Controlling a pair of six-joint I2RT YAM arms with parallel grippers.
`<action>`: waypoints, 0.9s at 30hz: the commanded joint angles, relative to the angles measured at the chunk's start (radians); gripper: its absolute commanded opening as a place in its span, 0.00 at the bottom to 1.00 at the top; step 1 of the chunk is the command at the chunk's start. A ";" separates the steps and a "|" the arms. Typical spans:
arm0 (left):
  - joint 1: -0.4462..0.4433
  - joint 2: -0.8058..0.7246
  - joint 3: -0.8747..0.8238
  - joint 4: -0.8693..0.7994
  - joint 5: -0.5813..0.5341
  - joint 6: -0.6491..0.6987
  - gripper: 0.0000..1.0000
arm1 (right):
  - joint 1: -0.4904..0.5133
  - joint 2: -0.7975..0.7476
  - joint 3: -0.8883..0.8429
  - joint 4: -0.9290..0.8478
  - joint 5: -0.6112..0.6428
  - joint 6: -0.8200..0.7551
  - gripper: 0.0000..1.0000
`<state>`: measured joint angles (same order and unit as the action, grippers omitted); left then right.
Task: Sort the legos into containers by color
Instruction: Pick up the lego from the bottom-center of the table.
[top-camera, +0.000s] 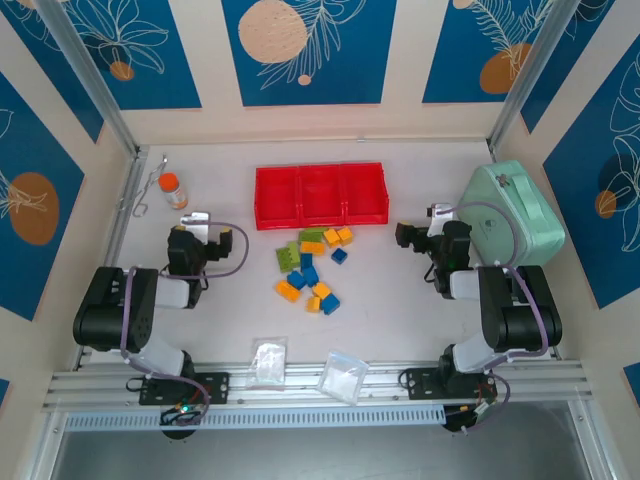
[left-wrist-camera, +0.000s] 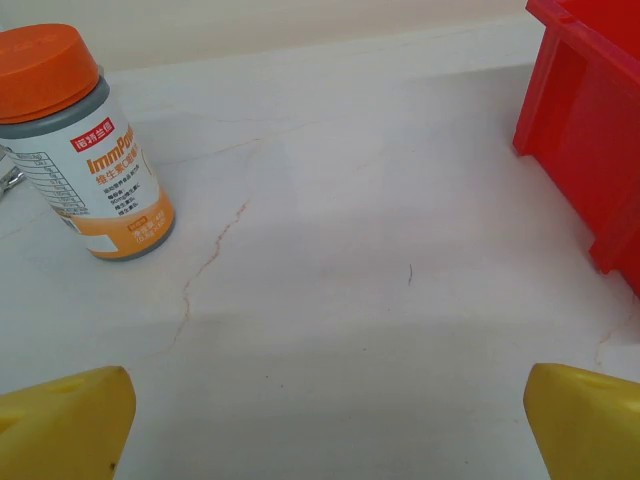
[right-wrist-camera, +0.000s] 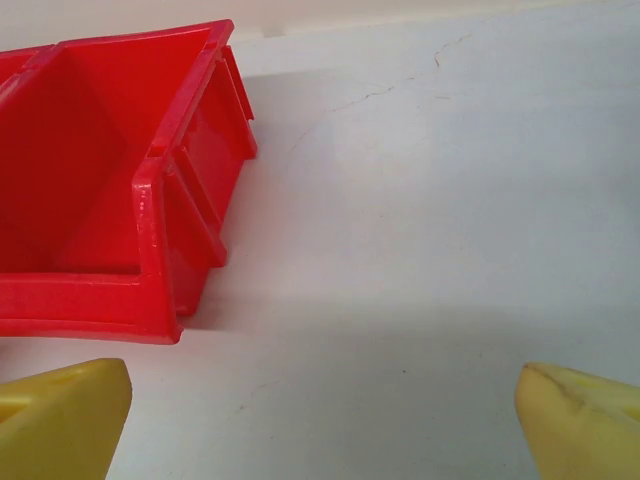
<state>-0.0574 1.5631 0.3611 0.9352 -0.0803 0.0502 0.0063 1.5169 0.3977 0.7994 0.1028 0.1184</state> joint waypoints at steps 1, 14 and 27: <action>0.001 0.002 0.010 0.013 0.016 -0.019 0.99 | -0.003 0.006 0.020 0.007 -0.012 -0.017 0.99; 0.005 0.001 0.007 0.019 0.033 -0.021 0.99 | -0.008 0.006 0.023 0.000 -0.020 -0.015 0.99; 0.004 0.002 0.010 0.011 0.030 -0.018 0.99 | -0.010 0.006 0.023 0.001 -0.025 -0.014 0.99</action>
<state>-0.0563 1.5631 0.3614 0.9352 -0.0704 0.0498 -0.0086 1.5173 0.3988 0.7994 0.0780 0.1188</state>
